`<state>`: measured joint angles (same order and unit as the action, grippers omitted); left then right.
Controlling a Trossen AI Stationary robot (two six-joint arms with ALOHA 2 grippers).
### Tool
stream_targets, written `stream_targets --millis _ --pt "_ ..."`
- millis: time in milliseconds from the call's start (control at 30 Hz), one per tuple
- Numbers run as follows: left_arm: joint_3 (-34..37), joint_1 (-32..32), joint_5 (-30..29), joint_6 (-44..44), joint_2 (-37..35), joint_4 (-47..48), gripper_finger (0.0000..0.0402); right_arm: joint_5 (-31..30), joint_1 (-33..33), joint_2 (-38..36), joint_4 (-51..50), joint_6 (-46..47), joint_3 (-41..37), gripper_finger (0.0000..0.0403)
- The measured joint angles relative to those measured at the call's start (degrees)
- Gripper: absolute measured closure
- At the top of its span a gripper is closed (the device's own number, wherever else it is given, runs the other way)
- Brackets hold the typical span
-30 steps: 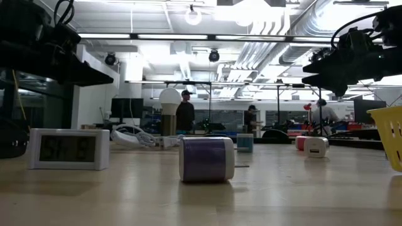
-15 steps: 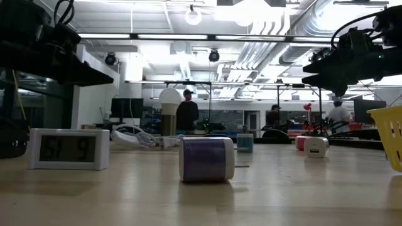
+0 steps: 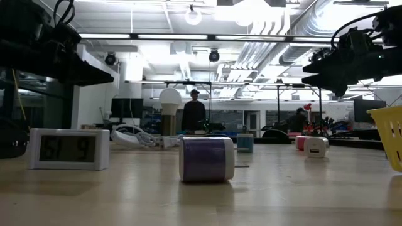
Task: Pick & Place Office items
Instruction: Put the light blue digital clock into the yellow basket
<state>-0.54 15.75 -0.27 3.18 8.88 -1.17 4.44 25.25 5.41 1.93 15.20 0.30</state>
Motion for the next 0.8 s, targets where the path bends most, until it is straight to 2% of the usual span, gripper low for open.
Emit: stream_targets --millis 300,800 --pt "0.00 0.00 -0.02 -4.95 0.00 -1.11 0.0213 0.00 0.01 0.00 0.00 0.00 -0.01 0.0170" --pt "-0.02 -0.02 0.81 -7.95 0.00 -2.30 0.0213 -0.01 0.01 0.00 0.00 0.00 -0.01 0.0170"
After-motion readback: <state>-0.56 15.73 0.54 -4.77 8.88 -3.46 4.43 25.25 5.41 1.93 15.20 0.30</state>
